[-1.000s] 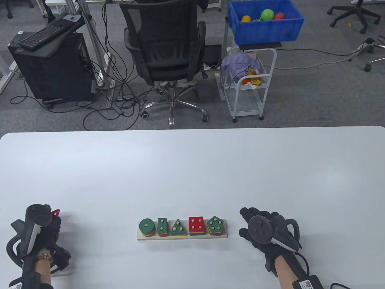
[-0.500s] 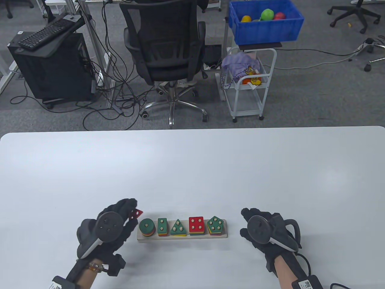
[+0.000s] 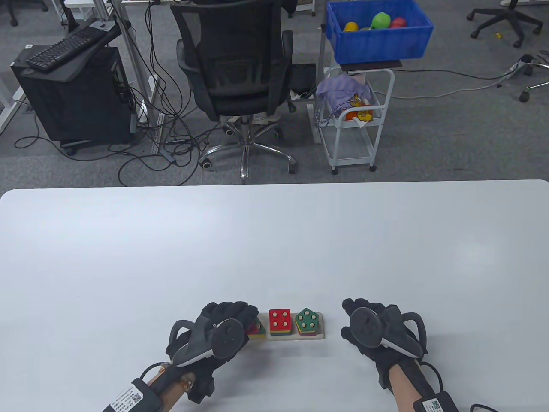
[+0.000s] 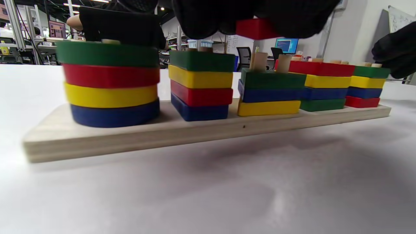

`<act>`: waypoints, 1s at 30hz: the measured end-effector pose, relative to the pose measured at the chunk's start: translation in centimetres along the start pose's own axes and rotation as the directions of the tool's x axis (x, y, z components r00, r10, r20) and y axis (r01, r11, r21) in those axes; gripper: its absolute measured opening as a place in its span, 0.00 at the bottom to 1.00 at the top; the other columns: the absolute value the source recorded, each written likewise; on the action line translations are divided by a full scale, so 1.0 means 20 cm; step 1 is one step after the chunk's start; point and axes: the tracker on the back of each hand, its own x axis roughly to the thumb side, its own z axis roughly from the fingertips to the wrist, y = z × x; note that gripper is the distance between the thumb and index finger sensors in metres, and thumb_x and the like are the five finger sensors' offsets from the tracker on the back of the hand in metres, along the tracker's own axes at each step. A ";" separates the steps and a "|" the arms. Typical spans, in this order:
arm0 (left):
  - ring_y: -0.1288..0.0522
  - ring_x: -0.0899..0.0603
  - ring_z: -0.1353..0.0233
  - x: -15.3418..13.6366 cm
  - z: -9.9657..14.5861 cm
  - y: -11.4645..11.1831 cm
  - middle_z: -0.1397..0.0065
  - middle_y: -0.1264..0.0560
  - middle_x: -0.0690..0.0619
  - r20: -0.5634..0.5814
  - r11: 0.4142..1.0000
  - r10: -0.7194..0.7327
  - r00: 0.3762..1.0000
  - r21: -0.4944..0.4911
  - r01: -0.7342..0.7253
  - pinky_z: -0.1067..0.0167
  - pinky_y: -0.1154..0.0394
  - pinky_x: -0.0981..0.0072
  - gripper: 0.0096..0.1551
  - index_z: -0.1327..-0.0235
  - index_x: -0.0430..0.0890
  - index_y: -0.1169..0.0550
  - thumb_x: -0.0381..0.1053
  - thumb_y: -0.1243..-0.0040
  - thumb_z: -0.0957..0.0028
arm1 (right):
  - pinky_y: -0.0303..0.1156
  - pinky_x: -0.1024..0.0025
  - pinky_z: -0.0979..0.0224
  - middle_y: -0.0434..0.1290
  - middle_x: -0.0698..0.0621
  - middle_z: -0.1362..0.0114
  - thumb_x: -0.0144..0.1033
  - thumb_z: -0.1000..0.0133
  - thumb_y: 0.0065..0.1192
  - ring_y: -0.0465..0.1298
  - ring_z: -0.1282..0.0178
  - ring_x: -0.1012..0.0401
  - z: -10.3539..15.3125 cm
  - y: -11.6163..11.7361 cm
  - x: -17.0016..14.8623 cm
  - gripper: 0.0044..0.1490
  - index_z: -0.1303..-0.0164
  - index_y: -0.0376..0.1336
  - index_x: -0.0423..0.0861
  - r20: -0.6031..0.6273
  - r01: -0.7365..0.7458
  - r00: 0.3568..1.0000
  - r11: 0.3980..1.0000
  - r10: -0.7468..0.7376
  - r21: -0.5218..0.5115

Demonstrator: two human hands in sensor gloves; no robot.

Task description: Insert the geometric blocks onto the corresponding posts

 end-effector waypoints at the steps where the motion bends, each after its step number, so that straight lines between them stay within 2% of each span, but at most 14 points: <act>1: 0.37 0.47 0.15 0.01 -0.01 0.00 0.15 0.39 0.59 0.001 1.000 0.001 1.000 0.004 -0.001 0.18 0.44 0.39 0.37 0.24 0.62 0.39 0.57 0.39 0.46 | 0.62 0.28 0.31 0.68 0.39 0.25 0.53 0.49 0.59 0.73 0.29 0.40 0.00 0.00 0.00 0.42 0.27 0.58 0.46 -0.001 0.001 1.000 1.000 -0.001 0.002; 7: 0.40 0.47 0.13 0.02 -0.08 -0.02 0.14 0.41 0.61 0.008 0.996 0.065 0.998 -0.069 -0.065 0.18 0.45 0.39 0.35 0.25 0.64 0.39 0.56 0.39 0.45 | 0.62 0.28 0.31 0.68 0.39 0.25 0.53 0.49 0.59 0.73 0.29 0.40 0.00 0.00 0.00 0.41 0.27 0.59 0.46 -0.006 0.000 1.000 1.000 0.000 0.013; 9: 0.41 0.47 0.13 0.02 -0.08 -0.03 0.14 0.41 0.62 0.001 0.997 0.033 0.999 -0.068 -0.033 0.18 0.46 0.38 0.32 0.26 0.64 0.36 0.56 0.39 0.45 | 0.62 0.28 0.31 0.68 0.39 0.25 0.53 0.49 0.59 0.73 0.29 0.41 0.00 0.00 0.00 0.41 0.27 0.59 0.46 -0.005 0.000 1.000 1.000 0.000 0.013; 19: 0.43 0.46 0.12 0.00 -0.08 -0.03 0.14 0.41 0.65 -0.009 0.997 0.046 0.999 -0.058 -0.047 0.17 0.47 0.38 0.31 0.28 0.67 0.34 0.56 0.39 0.45 | 0.62 0.28 0.31 0.68 0.39 0.25 0.53 0.49 0.59 0.73 0.29 0.40 0.00 0.00 0.00 0.41 0.27 0.59 0.46 0.002 0.000 1.000 1.000 0.000 0.014; 25: 0.43 0.47 0.11 0.00 -0.09 -0.06 0.14 0.41 0.67 -0.022 0.998 0.026 0.999 -0.058 -0.028 0.17 0.47 0.38 0.34 0.27 0.68 0.37 0.56 0.38 0.46 | 0.62 0.28 0.31 0.68 0.39 0.25 0.53 0.48 0.59 0.73 0.29 0.41 0.00 0.00 0.01 0.41 0.27 0.59 0.46 0.006 -0.001 1.000 1.000 0.001 0.017; 30: 0.45 0.45 0.10 -0.02 -0.08 -0.03 0.12 0.43 0.64 -0.025 0.999 0.025 0.999 -0.045 -0.026 0.17 0.48 0.37 0.38 0.23 0.66 0.40 0.58 0.39 0.47 | 0.62 0.28 0.31 0.68 0.39 0.25 0.53 0.48 0.58 0.73 0.29 0.40 0.00 0.00 0.00 0.41 0.27 0.59 0.46 0.004 0.001 1.000 1.000 -0.001 0.017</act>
